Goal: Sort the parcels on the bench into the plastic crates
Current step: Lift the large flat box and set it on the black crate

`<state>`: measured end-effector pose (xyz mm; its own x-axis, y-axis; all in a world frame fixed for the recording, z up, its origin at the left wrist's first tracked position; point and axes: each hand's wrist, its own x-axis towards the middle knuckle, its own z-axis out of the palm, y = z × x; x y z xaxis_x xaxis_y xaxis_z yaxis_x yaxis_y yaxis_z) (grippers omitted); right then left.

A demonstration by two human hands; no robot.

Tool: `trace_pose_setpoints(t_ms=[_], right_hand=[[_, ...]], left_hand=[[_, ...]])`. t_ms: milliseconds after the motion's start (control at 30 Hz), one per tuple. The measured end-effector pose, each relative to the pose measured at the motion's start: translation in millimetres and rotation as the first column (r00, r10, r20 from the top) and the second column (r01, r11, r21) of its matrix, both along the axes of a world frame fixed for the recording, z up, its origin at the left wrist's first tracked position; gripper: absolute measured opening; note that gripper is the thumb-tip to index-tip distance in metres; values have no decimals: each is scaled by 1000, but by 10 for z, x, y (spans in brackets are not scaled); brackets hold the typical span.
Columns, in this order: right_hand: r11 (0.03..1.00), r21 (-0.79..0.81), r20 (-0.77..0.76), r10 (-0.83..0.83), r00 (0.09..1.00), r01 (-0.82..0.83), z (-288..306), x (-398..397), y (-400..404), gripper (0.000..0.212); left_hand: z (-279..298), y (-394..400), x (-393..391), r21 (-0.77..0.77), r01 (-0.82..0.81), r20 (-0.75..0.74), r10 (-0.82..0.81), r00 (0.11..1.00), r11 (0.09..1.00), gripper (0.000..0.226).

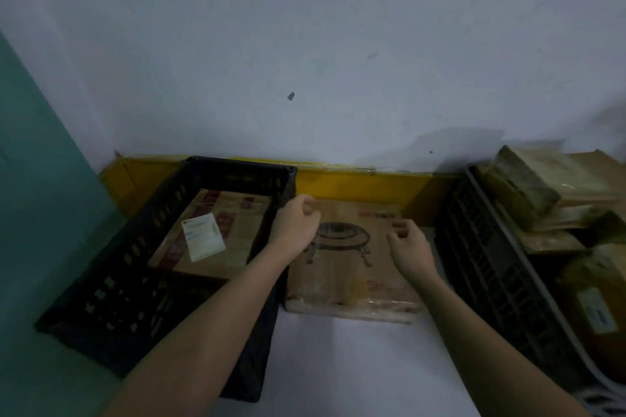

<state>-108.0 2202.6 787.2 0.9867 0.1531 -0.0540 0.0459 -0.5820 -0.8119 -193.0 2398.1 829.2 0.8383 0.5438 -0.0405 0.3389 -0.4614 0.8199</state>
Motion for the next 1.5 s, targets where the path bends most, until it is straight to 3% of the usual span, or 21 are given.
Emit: trace_pose_setpoints(t_ms=[167,367,533,667,800,867,967,1067,1133,1200,1267,1333,1500], right_hand=[[998,-25,-54,-64,996,63,-217,193,-547,12],[1000,-8,-265,-31,964,30,-656,123,-939,39],[990,132,-412,105,905,-55,-960,91,-1003,61],[980,193,-425,132,895,-53,-1216,100,-1005,60],[984,134,-384,-61,921,121,-1383,17,-1114,47],[991,10,-332,-125,935,136,-1467,-64,-1243,43],[987,-130,-340,-130,931,90,-1556,-159,-1472,41],[995,-86,-400,-75,913,44,-1573,-222,-1601,48],[998,29,-468,-41,883,62,-1556,-301,-1614,60],[976,156,-541,-44,840,152,-1588,-371,-1618,66],[954,219,-590,-38,807,205,-1608,-401,-1629,65],[954,235,-598,-8,801,184,-1612,-399,-1645,59],[960,244,-555,25,831,134,-1654,-369,-1675,55]], left_hand=[[-438,-319,70,-75,-71,-145,60,988,995,36],[-924,-381,-186,-219,-234,-271,171,947,947,50],[-1217,-449,-337,-351,-335,-346,212,914,874,69],[-1370,-457,-413,-332,-371,-368,243,897,867,79],[-1471,-554,-529,-296,-368,-419,227,879,881,73],[-1485,-674,-625,-248,-326,-443,192,876,912,61],[-1582,-789,-819,-204,-307,-461,186,868,930,45],[-1686,-799,-884,-233,-357,-427,235,873,905,37],[-1752,-842,-879,-291,-381,-412,244,878,878,51],[-1814,-920,-895,-366,-375,-414,211,885,852,81],[-1892,-963,-939,-396,-373,-414,200,888,839,113],[-1988,-954,-972,-410,-388,-402,219,889,826,131],[-1974,-984,-928,-467,-414,-380,245,892,782,92]])
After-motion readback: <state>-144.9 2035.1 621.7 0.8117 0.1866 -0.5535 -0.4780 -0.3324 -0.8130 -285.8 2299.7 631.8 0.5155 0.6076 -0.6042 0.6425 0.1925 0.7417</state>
